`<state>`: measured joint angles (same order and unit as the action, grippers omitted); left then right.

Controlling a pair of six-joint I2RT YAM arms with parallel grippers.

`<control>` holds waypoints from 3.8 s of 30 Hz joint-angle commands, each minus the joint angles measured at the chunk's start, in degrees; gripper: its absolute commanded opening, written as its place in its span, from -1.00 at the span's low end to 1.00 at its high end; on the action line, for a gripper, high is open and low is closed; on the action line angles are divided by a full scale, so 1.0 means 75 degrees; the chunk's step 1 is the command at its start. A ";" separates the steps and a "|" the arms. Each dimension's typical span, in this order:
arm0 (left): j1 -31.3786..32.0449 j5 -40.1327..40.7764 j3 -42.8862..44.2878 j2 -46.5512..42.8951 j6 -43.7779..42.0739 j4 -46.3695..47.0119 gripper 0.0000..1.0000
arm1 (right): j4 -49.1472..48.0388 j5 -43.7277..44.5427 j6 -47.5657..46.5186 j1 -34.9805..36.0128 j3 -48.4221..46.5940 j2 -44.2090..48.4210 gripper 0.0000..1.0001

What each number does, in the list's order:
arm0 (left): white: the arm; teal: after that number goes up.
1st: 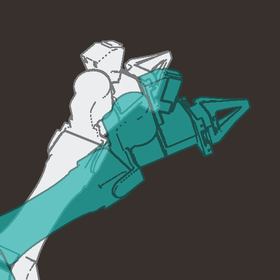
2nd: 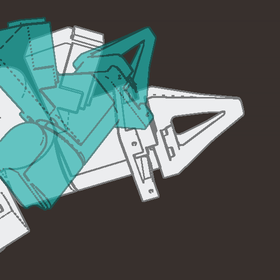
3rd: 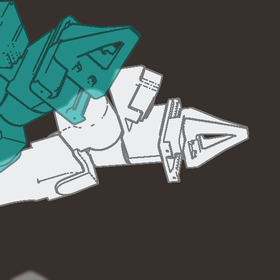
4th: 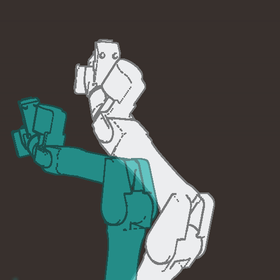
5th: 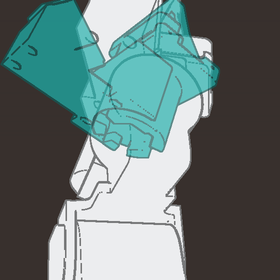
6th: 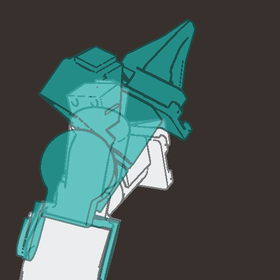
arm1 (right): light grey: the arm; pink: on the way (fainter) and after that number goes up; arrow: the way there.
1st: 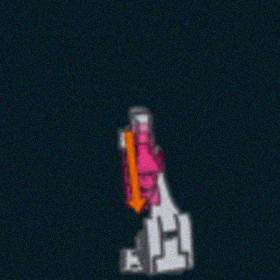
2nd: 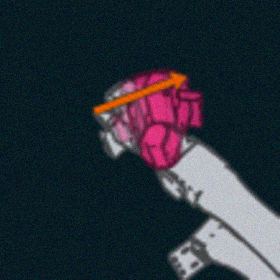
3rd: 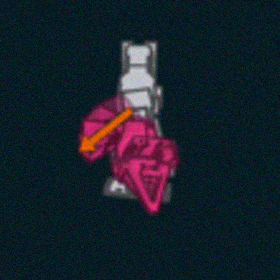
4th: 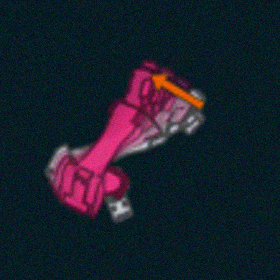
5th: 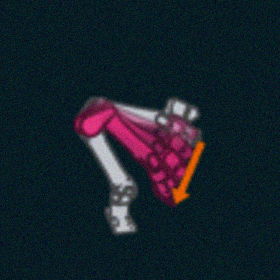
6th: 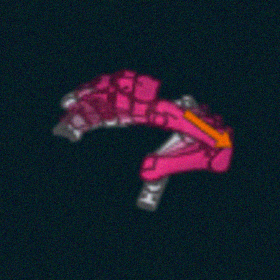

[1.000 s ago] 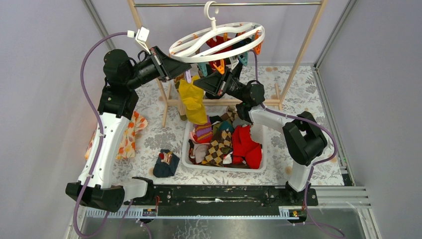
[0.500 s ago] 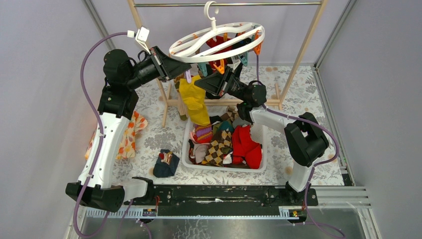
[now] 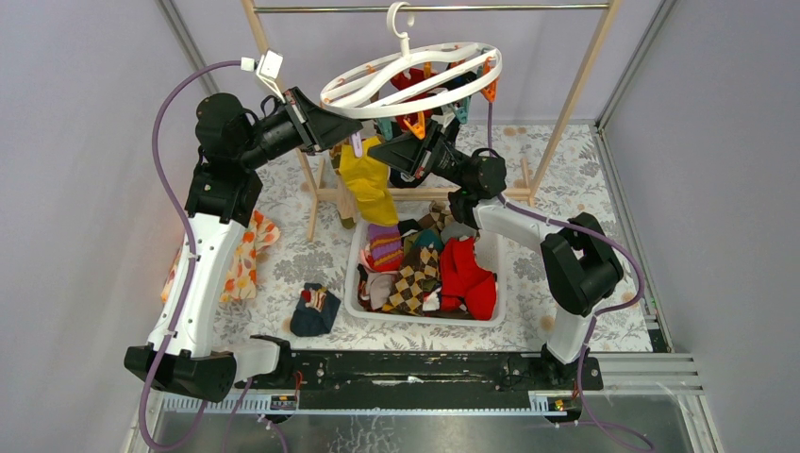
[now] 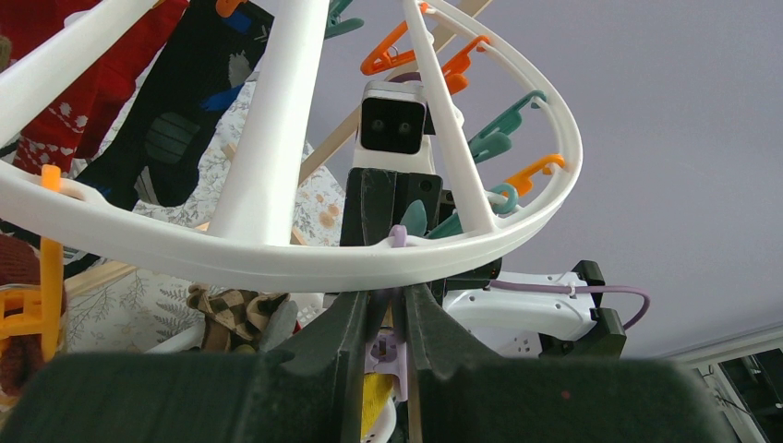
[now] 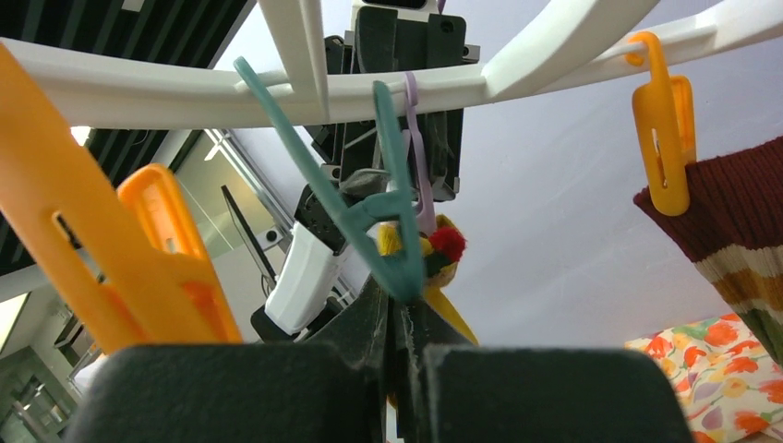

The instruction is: Clip the socks to the hanger

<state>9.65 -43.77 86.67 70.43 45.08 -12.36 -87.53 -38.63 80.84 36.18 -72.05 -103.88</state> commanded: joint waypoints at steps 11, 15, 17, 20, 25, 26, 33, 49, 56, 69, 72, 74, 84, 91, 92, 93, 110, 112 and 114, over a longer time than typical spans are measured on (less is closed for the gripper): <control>-0.0011 0.0012 0.0197 -0.0145 -0.0412 0.0090 0.18 | -0.0387 0.0196 -0.0165 -0.0040 -0.0357 0.0231 -0.97; -0.0010 0.0168 0.0258 -0.0232 -0.0655 -0.0230 0.58 | -0.0241 0.0213 -0.0227 -0.0054 -0.0334 0.0284 -0.87; -0.0011 0.0413 0.0296 -0.0322 -0.0933 -0.0573 0.66 | -0.0135 0.0216 -0.0305 -0.0040 -0.0275 0.0344 -0.82; -0.0015 0.0880 0.0049 -0.0604 -0.1448 -0.1132 0.67 | 0.0037 0.0248 -0.0440 -0.0046 -0.0131 0.0450 -0.75; -0.0015 0.0319 -0.0889 -0.1128 -0.1653 -0.1054 0.39 | 0.0202 0.0325 -0.0560 -0.0015 0.0004 0.0552 -0.69; -0.0010 0.0155 -0.0973 -0.1137 -0.1616 -0.0990 0.27 | 0.0242 0.0338 -0.0604 -0.0005 0.0028 0.0577 -0.67; -0.0009 0.0255 -0.1020 -0.1019 -0.1620 -0.0832 -0.49 | 0.0618 0.0507 -0.0857 0.0056 0.0261 0.0819 -0.38; -0.0009 0.1500 -0.0037 -0.1260 -0.2670 -0.1729 -0.97 | 0.3015 0.3719 -0.4211 0.0058 0.2349 0.2806 0.52; -0.0010 0.1504 -0.0015 -0.1279 -0.2765 -0.1918 -0.97 | 0.2598 0.3681 -0.4838 0.0357 0.1570 0.2305 0.50; -0.0009 0.2294 0.0146 -0.1434 -0.3545 -0.2574 -0.99 | 0.1412 0.3290 -0.4467 0.0631 0.0543 0.1242 0.35; -0.0010 0.2675 0.0227 -0.1424 -0.3727 -0.2593 -0.99 | 0.1311 0.3305 -0.4468 0.0681 0.0496 0.1174 0.21; -0.0009 0.2988 0.0291 -0.1385 -0.3842 -0.2593 -0.98 | 0.1345 0.3369 -0.4566 0.0737 0.0462 0.1170 0.11; -0.0009 0.3301 0.0458 -0.1269 -0.3714 -0.2571 -0.96 | 0.4234 0.5553 -0.8457 0.2194 0.0019 0.2104 0.14; -0.0009 0.3153 0.0399 -0.1414 -0.3671 -0.2576 -0.96 | 0.4557 0.7952 -1.0337 0.2868 -0.0084 0.2125 0.16; -0.0009 0.3146 0.0397 -0.1430 -0.3692 -0.2580 -0.96 | 0.4536 0.8107 -1.0537 0.2915 -0.0120 0.2111 0.15; -0.0009 0.3151 0.0397 -0.1442 -0.3726 -0.2579 -0.96 | 0.4545 0.8238 -1.0691 0.2937 -0.0145 0.2097 0.14; -0.0009 0.3000 0.0426 -0.1513 -0.3777 -0.2581 -0.98 | 0.4900 0.8542 -1.1637 0.2963 -0.0544 0.2011 0.20; -0.0009 0.3033 0.0421 -0.1544 -0.3837 -0.2574 -0.98 | 0.4721 0.8513 -1.1703 0.2957 -0.0542 0.1985 0.18; -0.0009 0.3065 0.0410 -0.1552 -0.3876 -0.2578 -0.98 | 0.4735 0.8455 -1.1726 0.2958 -0.0605 0.1959 0.18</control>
<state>9.65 -20.58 88.38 60.14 17.34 -33.06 -48.62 23.35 -4.78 57.87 -73.36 -89.21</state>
